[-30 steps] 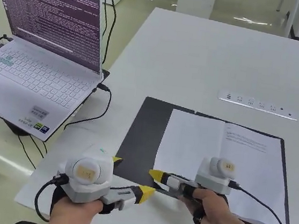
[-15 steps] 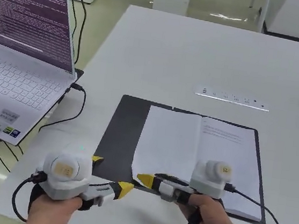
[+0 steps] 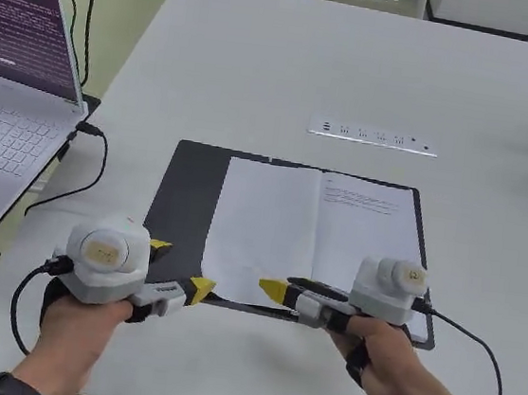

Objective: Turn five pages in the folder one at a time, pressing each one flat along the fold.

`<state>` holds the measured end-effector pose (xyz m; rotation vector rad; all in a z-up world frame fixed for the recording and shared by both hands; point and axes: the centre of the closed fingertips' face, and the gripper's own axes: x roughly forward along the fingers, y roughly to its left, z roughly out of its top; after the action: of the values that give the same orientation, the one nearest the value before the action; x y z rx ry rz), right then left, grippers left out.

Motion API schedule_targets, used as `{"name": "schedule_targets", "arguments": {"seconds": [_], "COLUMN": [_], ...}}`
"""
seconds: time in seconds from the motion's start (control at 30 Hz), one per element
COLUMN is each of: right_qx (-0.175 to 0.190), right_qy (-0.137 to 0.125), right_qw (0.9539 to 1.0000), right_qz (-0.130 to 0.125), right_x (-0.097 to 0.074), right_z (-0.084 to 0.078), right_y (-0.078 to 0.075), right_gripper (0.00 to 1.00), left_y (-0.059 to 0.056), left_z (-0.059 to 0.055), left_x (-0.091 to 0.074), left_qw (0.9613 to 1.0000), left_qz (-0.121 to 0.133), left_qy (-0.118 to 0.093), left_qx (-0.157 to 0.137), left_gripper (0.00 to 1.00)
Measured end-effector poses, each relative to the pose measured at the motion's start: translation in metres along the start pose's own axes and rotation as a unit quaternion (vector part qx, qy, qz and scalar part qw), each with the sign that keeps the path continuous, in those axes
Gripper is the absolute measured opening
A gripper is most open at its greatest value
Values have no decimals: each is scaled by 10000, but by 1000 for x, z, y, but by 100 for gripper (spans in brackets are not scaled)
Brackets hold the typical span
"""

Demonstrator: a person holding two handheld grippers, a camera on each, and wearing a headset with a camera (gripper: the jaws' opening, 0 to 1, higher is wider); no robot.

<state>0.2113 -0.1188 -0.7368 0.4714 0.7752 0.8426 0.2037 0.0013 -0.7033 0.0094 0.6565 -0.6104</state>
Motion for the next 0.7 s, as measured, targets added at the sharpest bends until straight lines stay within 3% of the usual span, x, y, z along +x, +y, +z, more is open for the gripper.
{"name": "schedule_targets", "arguments": {"seconds": [0.13,0.3,0.47,0.7], "right_qx": [2,72,235,232], "right_qy": [-72,-144,-226,-148], "right_qw": [9999,9997,9991,9992], "right_qz": [-126,-187,-272,-277], "right_x": [-9,-15,-21,-29], "right_z": [0,0,-4,-11], "right_y": [-7,-11,-16,-18], "right_gripper": [43,36,33,30], "left_y": [0,-11,-15,-10], "left_z": [-2,-1,-9,-33], "left_x": [9,17,30,54], "left_qw": [10000,9999,9995,9984], "left_qz": [-24,-123,-222,-284], "left_qy": [48,44,183,463], "left_qx": [-22,-46,-141,-139], "left_gripper": [45,34,18,10]}}
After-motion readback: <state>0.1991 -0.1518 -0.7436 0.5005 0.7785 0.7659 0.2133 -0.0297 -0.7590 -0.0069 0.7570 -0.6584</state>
